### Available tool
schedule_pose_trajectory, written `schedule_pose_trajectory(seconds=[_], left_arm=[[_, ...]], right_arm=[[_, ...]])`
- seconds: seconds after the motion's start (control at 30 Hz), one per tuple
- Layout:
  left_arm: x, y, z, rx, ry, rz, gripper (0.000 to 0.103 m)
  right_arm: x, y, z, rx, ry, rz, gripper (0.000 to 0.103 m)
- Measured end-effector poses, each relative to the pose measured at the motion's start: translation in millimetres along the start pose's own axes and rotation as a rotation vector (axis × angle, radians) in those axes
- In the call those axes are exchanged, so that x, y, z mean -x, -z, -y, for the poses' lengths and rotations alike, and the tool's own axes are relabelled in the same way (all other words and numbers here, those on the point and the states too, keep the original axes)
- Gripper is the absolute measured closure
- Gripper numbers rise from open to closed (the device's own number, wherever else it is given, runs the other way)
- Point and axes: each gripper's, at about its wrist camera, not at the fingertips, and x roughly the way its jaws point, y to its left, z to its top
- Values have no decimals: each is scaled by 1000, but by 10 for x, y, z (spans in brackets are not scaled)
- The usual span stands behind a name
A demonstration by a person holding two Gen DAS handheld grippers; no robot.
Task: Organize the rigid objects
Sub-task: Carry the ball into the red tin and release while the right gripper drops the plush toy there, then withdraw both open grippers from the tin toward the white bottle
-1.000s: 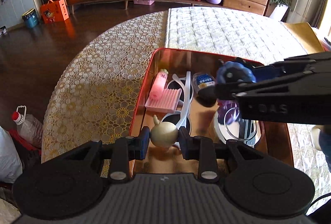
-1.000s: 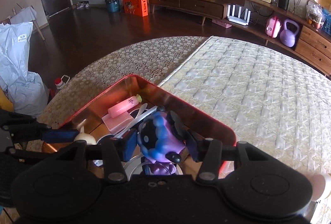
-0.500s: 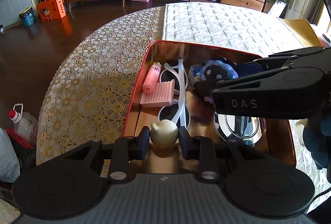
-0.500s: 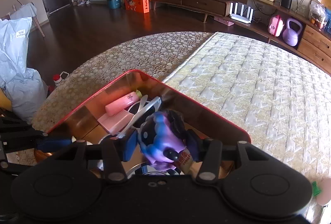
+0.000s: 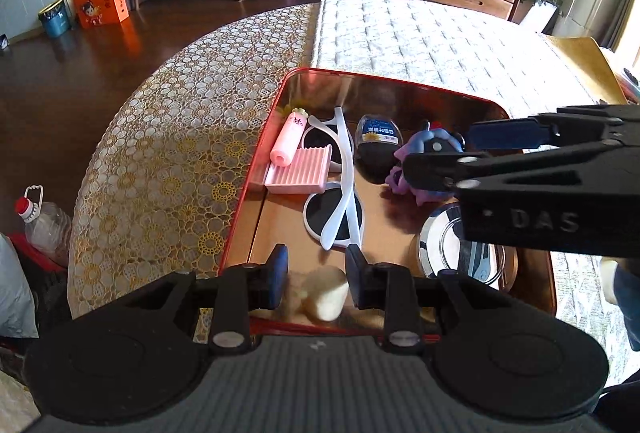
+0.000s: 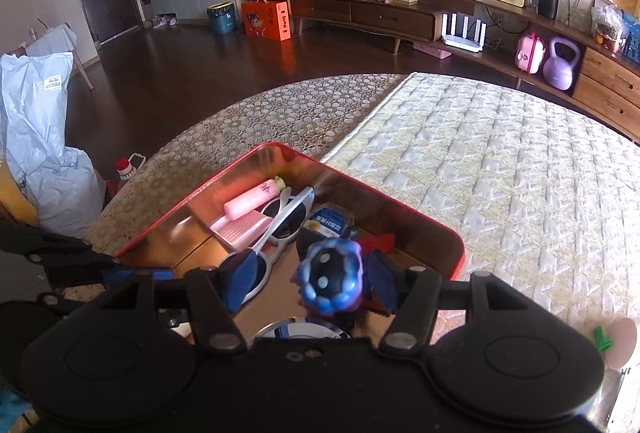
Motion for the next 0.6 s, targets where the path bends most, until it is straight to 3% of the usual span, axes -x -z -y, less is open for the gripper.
schedule_pose_trajectory(seconds=[0.23, 0.37, 0.6], left_arm=[[129, 28, 35, 5, 6, 14, 72], [223, 55, 68, 6, 7, 35, 60], [395, 82, 144, 11, 11, 69, 58]], right_arm=[[280, 65, 9, -25, -27, 37, 39], [455, 134, 8, -18, -32, 62, 39], [779, 290, 42, -32, -43, 107, 36]])
